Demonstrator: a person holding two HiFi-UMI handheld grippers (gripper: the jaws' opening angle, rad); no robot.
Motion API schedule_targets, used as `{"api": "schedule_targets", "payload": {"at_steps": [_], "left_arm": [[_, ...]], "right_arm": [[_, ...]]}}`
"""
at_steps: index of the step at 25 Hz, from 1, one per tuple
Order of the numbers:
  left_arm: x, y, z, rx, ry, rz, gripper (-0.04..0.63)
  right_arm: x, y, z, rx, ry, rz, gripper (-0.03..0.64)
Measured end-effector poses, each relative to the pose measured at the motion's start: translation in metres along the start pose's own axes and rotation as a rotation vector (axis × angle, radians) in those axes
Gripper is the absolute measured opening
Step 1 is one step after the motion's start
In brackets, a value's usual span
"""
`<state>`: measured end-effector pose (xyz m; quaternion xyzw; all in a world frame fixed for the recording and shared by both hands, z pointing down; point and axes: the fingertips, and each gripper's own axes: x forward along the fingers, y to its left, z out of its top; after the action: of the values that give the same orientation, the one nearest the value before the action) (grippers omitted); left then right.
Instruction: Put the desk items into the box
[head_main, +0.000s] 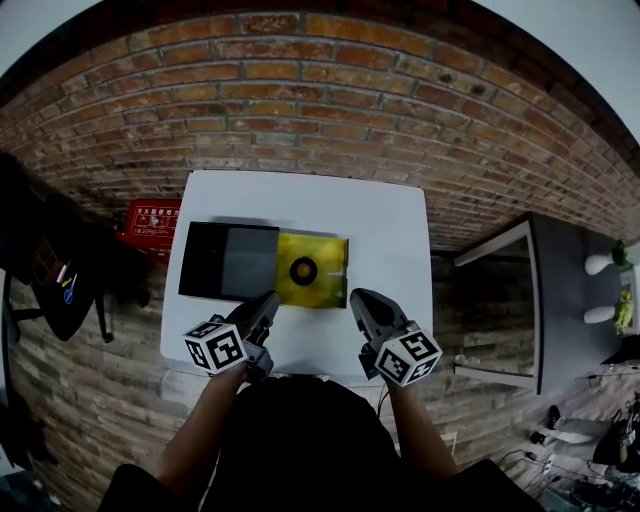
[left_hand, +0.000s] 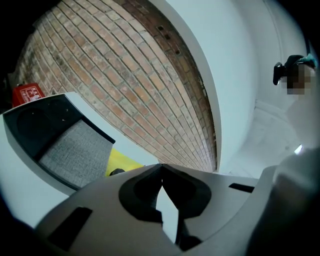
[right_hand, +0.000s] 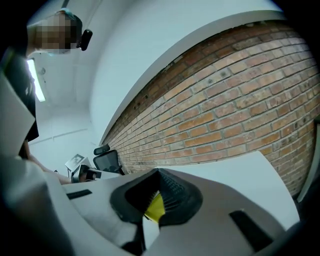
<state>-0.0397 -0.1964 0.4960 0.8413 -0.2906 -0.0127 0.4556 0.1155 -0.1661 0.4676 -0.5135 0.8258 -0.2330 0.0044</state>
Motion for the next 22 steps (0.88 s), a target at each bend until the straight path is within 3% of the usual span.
{"api": "schedule_targets", "payload": {"at_steps": [22], "left_arm": [[-0.013, 0.001, -0.006, -0.012, -0.041, 0.052, 0.011]], "right_arm": [[-0.032, -0.029, 0.0, 0.035, -0.018, -0.026, 0.02]]}}
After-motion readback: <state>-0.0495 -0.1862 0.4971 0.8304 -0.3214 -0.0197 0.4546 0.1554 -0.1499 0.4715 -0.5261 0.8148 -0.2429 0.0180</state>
